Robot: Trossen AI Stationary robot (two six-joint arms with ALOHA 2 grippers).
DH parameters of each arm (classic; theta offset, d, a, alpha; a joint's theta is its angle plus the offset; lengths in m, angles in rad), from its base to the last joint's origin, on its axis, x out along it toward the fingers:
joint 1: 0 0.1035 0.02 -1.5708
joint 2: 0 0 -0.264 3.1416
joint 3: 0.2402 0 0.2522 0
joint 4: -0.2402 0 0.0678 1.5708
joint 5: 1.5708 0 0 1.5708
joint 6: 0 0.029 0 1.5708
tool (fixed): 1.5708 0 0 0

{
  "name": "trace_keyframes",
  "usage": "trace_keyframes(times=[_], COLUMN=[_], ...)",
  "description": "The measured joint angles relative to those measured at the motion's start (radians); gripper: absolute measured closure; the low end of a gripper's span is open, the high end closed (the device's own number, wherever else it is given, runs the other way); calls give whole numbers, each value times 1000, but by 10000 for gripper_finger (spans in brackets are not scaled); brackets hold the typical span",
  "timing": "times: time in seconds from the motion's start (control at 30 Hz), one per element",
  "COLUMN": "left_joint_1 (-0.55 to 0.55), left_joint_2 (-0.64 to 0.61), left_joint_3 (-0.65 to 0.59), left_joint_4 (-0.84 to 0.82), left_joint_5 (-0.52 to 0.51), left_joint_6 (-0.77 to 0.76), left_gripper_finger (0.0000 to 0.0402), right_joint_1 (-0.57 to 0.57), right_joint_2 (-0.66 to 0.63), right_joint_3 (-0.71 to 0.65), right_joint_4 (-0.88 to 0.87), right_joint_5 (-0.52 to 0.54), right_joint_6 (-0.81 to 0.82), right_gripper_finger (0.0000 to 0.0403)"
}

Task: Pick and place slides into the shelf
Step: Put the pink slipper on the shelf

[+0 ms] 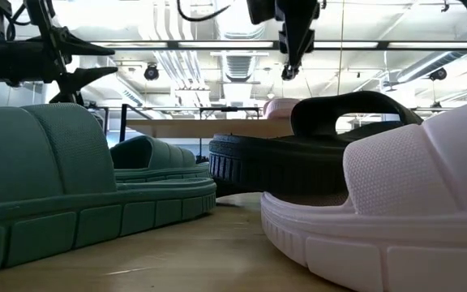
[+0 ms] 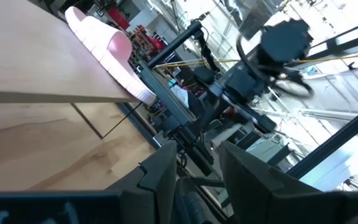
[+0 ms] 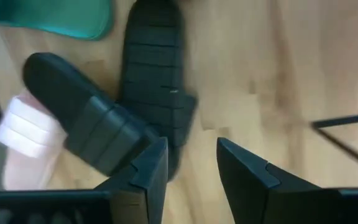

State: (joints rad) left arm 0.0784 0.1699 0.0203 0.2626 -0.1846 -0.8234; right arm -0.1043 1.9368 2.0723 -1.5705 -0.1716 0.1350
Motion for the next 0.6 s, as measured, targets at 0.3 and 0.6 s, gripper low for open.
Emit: trace_keyframes(times=[0.3, 0.6], left_joint_1=[0, 0], left_joint_2=[0, 25], left_joint_3=[-10, -11], left_joint_4=[-1, -20], left_joint_5=[15, 105], left_joint_6=[-8, -7], left_gripper_finger=[291, 291], right_joint_1=[192, 500], right_joint_2=[0, -34], right_joint_3=[-66, -236], right_joint_4=[0, 39], right_joint_5=[-105, 31], right_joint_6=[324, 848], right_gripper_finger=[275, 279])
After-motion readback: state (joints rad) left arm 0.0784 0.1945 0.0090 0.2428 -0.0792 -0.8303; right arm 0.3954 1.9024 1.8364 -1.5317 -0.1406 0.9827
